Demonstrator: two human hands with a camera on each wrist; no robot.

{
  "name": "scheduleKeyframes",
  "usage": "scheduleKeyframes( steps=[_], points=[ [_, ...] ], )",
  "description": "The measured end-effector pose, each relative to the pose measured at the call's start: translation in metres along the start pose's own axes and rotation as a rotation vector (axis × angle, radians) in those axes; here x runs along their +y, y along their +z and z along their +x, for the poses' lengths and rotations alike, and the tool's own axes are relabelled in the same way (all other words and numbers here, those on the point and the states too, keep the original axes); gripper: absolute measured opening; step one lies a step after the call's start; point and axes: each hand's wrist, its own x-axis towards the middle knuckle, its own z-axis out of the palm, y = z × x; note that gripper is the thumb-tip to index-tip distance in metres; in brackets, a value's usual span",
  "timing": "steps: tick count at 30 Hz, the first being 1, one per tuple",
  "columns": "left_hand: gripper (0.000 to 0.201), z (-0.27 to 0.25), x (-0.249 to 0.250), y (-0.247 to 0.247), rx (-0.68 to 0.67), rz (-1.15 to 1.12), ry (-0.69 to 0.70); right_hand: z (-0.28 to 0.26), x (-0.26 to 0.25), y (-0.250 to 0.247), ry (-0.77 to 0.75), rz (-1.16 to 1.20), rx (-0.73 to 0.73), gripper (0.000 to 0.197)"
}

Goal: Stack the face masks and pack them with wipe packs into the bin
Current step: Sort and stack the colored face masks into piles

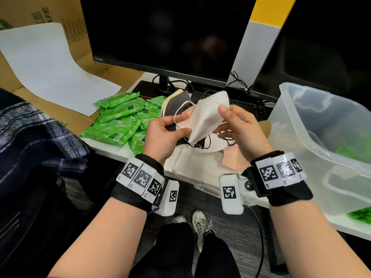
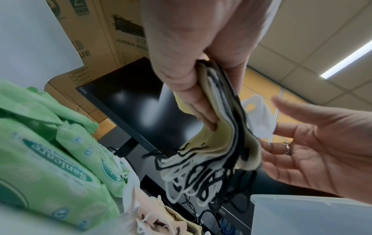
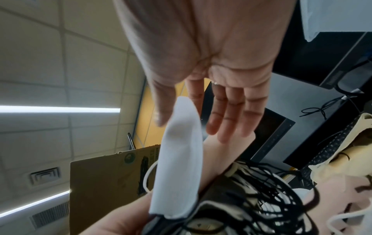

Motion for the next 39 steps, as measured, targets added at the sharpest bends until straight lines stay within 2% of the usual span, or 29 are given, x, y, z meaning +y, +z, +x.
scheduleKeyframes(
  steps=[2,5,7,9,12,14,16,21,24,26,29,33,34,36,39],
  points=[
    [0.038,0.0,0.0,0.001,-0.003,0.001,0.003,0.0,0.0,0.002,-0.037,-0.056,0.013,0.005],
    [0.036,0.0,-0.001,0.001,0.007,0.003,0.005,0.001,0.002,0.003,-0.075,-0.043,0.063,0.013],
    [0.032,0.001,-0.001,-0.001,0.031,-0.008,0.003,0.003,0.002,0.001,-0.047,0.032,0.121,0.016],
    [0.03,0.004,0.0,-0.005,0.069,0.0,0.006,0.006,0.001,-0.005,-0.019,0.05,0.232,0.018],
    [0.032,0.009,0.0,-0.011,0.129,0.012,0.026,0.011,0.003,-0.017,-0.017,0.02,0.472,0.026],
    [0.033,0.011,0.0,-0.013,0.158,0.025,0.038,0.013,0.005,-0.022,-0.025,-0.029,0.561,0.024],
    [0.033,0.011,0.0,-0.013,0.162,0.029,0.038,0.014,0.004,-0.023,-0.051,-0.142,0.499,0.019],
    [0.029,0.002,0.005,-0.008,0.042,0.009,0.054,0.008,-0.005,-0.004,-0.089,-0.396,-0.028,0.015],
    [0.034,-0.006,0.009,-0.004,-0.07,-0.018,0.078,0.006,-0.01,0.004,-0.068,-0.461,-0.206,0.019],
    [0.038,-0.007,0.009,-0.004,-0.094,0.023,0.101,0.005,-0.014,0.008,-0.061,-0.456,-0.274,0.018],
    [0.036,-0.007,0.007,-0.004,-0.087,0.107,0.124,0.003,-0.015,0.009,-0.036,-0.402,-0.291,0.014],
    [0.034,-0.004,0.006,-0.003,-0.043,0.058,0.098,0.002,-0.01,0.004,-0.034,-0.392,-0.212,0.008],
    [0.034,-0.003,0.005,-0.003,-0.021,0.043,0.089,0.001,-0.009,0.001,-0.015,-0.394,-0.204,0.013],
    [0.03,0.0,0.003,-0.005,0.023,0.02,0.081,0.001,-0.005,-0.003,0.006,-0.302,-0.15,0.023],
    [0.012,0.003,0.002,-0.006,0.084,-0.017,0.085,0.003,-0.004,-0.006,-0.035,-0.099,-0.013,0.013]
  ],
)
